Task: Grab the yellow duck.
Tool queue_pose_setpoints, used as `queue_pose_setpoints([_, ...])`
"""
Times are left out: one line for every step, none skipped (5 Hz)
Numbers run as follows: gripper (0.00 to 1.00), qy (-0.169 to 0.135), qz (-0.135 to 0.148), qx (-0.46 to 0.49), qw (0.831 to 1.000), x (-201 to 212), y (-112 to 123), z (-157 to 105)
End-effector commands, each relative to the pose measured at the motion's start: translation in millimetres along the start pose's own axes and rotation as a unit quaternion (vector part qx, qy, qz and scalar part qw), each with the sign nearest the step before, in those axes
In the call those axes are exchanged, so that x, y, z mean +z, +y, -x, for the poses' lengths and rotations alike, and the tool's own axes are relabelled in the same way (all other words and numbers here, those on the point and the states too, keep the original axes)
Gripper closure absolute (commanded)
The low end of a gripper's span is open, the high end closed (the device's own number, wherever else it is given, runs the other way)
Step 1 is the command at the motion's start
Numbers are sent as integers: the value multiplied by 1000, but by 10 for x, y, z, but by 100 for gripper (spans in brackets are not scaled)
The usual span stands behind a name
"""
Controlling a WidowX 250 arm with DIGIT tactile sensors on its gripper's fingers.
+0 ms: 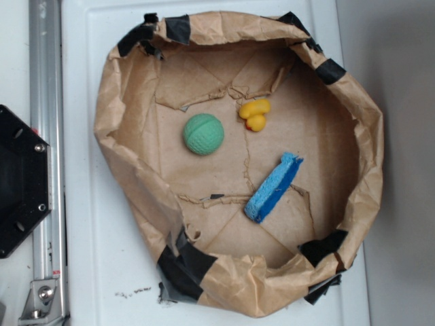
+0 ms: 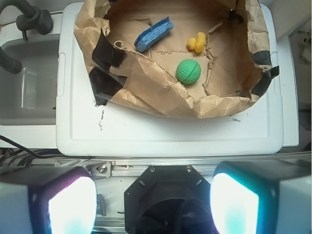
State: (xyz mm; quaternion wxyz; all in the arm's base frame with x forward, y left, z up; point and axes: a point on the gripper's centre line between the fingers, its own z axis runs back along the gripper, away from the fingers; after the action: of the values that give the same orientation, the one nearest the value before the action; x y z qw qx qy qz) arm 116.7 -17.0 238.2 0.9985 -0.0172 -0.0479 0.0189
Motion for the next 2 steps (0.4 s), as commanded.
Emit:
queue_pose_setpoints([0,0,0,0,1000,0,0,0])
queue_pose_setpoints([0,0,-16,-9,1000,-165,182,-311])
